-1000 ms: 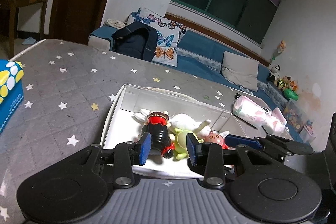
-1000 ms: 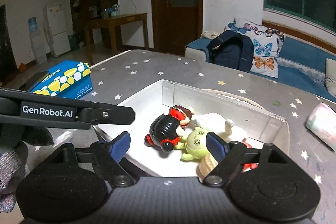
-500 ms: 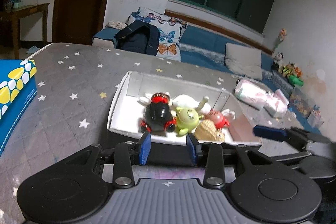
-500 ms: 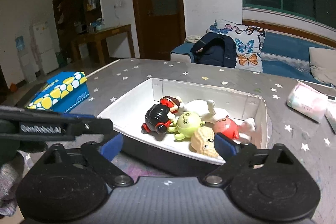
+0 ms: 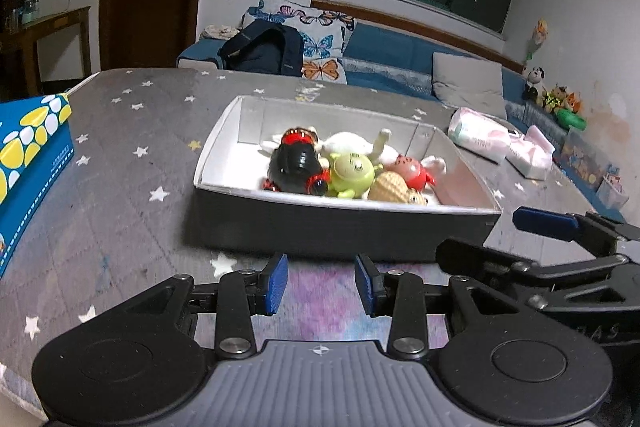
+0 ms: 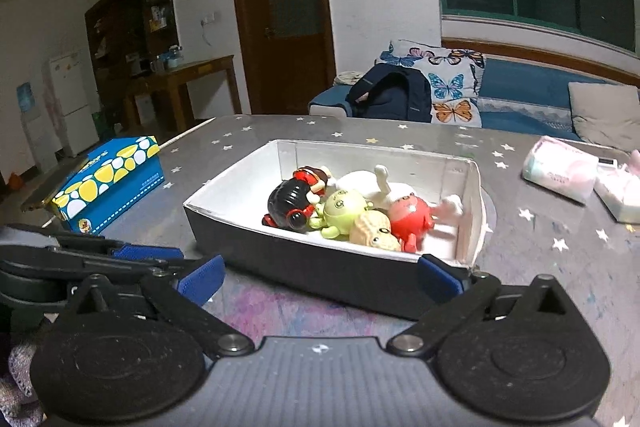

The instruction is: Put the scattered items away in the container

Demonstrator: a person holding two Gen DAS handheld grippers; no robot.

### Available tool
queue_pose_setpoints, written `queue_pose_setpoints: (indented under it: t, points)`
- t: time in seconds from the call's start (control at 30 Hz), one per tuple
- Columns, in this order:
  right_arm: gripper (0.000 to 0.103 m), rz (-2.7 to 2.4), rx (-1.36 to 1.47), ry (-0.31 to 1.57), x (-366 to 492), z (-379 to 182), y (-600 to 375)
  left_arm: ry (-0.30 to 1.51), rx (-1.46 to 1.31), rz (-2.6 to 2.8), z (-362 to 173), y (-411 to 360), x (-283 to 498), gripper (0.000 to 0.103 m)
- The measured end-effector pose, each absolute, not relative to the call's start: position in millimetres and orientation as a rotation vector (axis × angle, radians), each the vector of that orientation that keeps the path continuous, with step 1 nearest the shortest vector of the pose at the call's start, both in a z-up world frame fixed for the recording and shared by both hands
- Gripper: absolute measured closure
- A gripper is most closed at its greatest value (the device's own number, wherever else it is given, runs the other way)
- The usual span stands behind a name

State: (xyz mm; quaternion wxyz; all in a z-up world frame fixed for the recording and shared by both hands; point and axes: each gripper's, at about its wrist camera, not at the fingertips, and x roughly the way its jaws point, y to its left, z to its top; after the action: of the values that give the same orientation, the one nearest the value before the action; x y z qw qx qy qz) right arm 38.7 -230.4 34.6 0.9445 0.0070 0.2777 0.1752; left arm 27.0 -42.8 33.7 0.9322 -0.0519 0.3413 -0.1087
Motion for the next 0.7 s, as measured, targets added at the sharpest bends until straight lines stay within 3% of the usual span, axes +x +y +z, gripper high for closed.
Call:
queue_pose_setpoints:
  t: [0.53,0.7]
  points:
    - [0.0,0.293,-0.002,0.574,20,20,-234,0.725,-0.089,-0.221,19,-48,9,0.065]
    - [0.0,0.29,0.005,0.565,15,20,-235,0.712,-0.104,-0.226,18,-48,5,0.071]
